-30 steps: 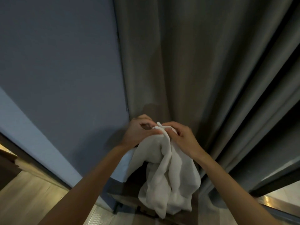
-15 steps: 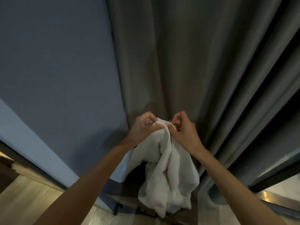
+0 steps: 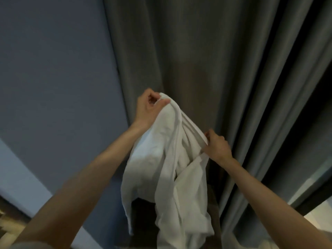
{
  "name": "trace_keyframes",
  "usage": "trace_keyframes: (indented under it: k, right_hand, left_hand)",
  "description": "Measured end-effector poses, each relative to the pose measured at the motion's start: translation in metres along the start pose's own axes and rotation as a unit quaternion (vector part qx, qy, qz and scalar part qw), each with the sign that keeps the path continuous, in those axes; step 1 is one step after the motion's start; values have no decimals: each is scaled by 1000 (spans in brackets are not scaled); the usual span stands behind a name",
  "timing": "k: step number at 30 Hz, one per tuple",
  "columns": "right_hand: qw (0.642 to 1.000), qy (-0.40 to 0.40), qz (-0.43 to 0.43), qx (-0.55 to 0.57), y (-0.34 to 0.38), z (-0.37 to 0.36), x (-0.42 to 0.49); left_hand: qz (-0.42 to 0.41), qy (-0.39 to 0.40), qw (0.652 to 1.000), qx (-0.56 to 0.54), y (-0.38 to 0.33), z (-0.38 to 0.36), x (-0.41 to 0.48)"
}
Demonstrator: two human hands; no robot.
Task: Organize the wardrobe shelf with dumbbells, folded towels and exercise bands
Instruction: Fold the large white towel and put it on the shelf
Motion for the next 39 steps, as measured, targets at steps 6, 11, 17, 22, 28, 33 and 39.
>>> trace_keyframes:
  k: [6,11,17,22,28,33,39]
  right_hand:
    - [995,-55,-80,-29,-25,23,16]
    - [987,-82,-132,-48,-48,26,9]
    - [983,-74,-159,-49,-87,27,-10]
    - [980,-71,-176,-60,-89,26,-12]
    - [878,-229,-209,366,-49,37,11]
    - [744,-225,-221,589,-13,47,21]
    - [842,-190,-82,498,8,52,9]
  left_hand:
    - [-51,-89,994,-21,-42,22,49]
    - [-50,-157,986,-30,-56,54,72]
    - [-16,-282,958,-58,-31,101,76]
    - [19,-317,948,-28,-5,132,61]
    - [34,-284,957,50,19,147,44]
    - [45,-269,959,72,31,147,30]
    - [49,-204,976,63,25,128,9]
Point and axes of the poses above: each hand's wrist, its own x-axis towards the middle knuckle, its own z-axis out of the back of the hand, y = z × x, the point moved 2 cm from there along x, towards the middle knuckle, and after that the axes turned 1 degree about -y, right-handed, at the moved point
